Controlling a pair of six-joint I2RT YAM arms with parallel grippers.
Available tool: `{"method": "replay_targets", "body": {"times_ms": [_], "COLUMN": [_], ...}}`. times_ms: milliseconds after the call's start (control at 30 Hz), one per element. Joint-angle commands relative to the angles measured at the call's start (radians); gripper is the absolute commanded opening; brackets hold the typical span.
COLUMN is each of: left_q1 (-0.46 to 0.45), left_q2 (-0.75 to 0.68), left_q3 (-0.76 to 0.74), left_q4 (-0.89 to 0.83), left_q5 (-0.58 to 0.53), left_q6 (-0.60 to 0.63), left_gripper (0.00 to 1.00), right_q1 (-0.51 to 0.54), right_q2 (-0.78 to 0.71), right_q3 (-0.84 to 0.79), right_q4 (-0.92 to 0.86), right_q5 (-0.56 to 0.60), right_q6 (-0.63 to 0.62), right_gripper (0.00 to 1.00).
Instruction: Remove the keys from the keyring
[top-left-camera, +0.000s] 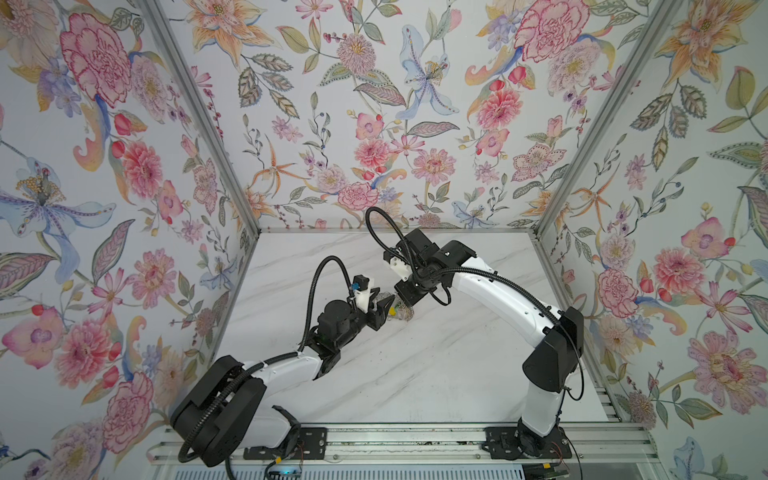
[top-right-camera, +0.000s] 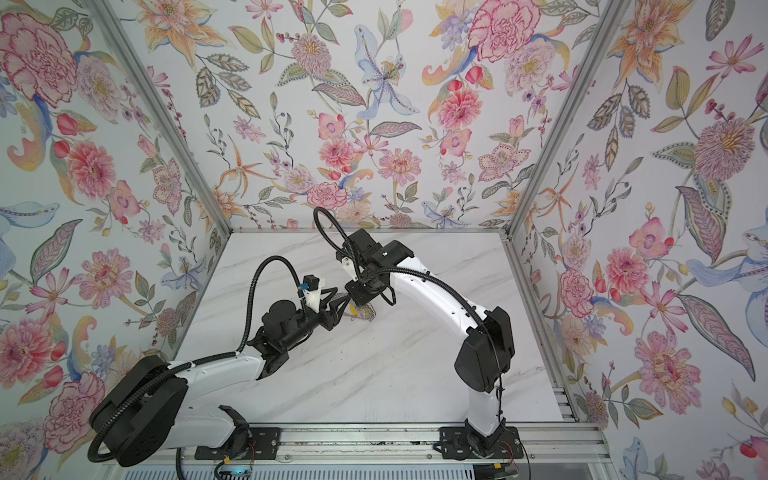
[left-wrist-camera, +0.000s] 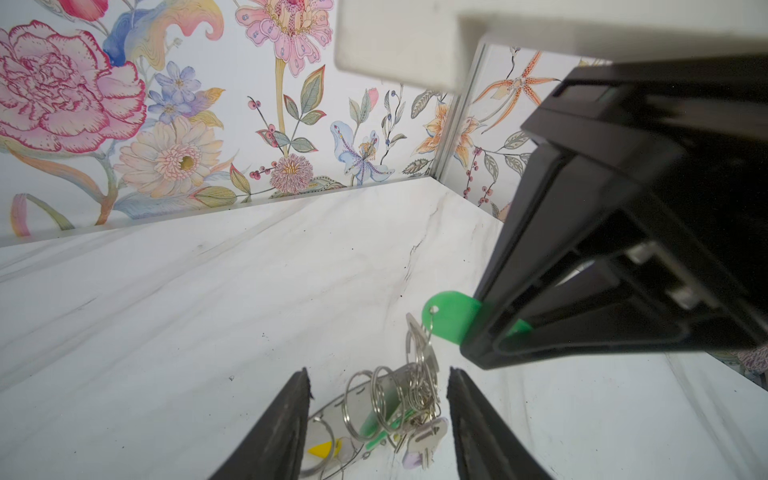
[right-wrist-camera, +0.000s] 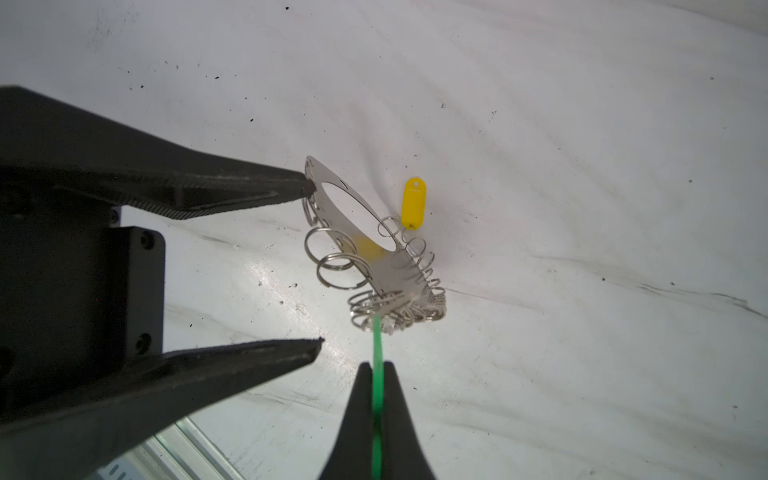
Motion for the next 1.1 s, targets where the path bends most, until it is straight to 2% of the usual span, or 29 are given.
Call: {"method": "replay_targets", "body": {"times_ms": [0, 233, 600, 867, 1067], "left_q1": [-0.009, -0.010, -0.009, -0.009, -0.007], "left_q2": [0.012, 0.023, 0.016, -0.072, -0.156], "left_q3": [0.007, 0.018, 0.039, -0.020, -0.076], "left_q4": [-0.019, -0.040, -0.077, -0.084, -0.090], "left_q5": [-0.005, 0.012, -0.023, -0.057, -0.093], "left_q6": [0.051, 0.107, 0.147, 0.162, 0.219], "left_gripper": [0.57, 0.60, 0.60, 0.61, 0.62], "right_q1": [0.006, 0.012, 0.026, 0.027, 0.026], "right_q2": [0.005, 0.005, -0.001, -0.003, -0.006], "right_q3": [0.045, 0.043, 0.040, 0.034, 0.027], "right_q4": [-0.023, -0.022, -0.023, -0.022, -0.021], "right_q5": [0.011, 0.005, -0.006, -0.002, -0.008], "right_q6": [0.013, 0.010, -0.004, -0.016, -0.041], "right_gripper": [0.04, 0.04, 0.04, 0.04, 0.04]}}
